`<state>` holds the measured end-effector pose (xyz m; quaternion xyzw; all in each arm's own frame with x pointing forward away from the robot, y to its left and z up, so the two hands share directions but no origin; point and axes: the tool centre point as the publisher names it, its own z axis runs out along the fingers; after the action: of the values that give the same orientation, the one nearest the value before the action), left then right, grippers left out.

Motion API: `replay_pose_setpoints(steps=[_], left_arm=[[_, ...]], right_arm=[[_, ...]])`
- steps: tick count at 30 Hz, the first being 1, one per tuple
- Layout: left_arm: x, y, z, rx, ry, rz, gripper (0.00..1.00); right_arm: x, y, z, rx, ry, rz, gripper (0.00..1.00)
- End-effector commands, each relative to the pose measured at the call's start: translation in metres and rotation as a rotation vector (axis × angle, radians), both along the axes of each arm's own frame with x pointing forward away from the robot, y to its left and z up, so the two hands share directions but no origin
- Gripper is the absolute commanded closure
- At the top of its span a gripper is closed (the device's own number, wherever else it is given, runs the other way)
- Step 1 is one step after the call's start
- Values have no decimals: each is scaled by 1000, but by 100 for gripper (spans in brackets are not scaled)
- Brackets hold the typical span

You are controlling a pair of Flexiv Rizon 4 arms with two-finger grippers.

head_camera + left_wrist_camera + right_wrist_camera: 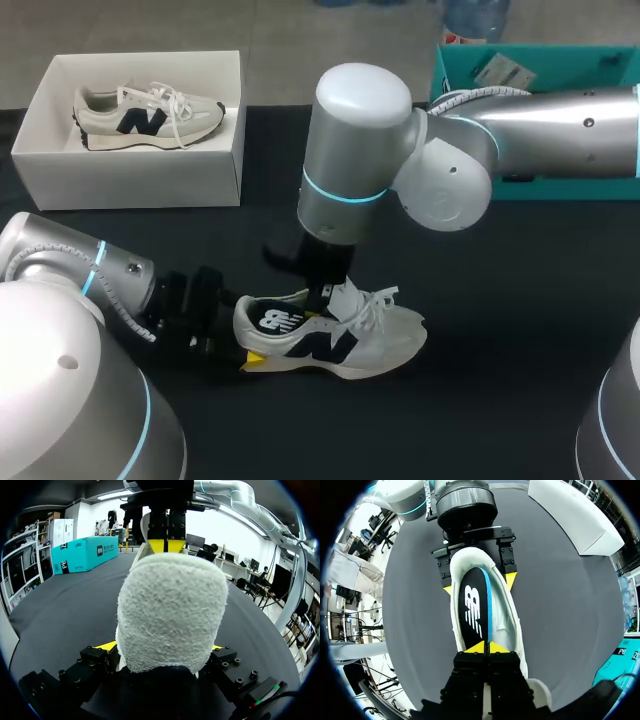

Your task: Take the shoe out of the shoebox, open the shoe tongue, remove and reinsert the insole, then place the shoe into the shoebox

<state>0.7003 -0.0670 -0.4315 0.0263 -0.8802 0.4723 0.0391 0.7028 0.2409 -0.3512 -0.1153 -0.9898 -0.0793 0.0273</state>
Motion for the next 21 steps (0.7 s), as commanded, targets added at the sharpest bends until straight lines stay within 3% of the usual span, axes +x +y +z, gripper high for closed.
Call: replay_pose_setpoints(steps=[1,10,21], left_arm=[[1,-1,-7,6,0,0,100],[1,-1,-7,6,0,0,100],[1,-1,-7,6,0,0,100]], right_arm=[[1,-1,5,14,-35,5,100],[18,11,17,4,-69,47,100],[12,4,18,3,-73,34,100]])
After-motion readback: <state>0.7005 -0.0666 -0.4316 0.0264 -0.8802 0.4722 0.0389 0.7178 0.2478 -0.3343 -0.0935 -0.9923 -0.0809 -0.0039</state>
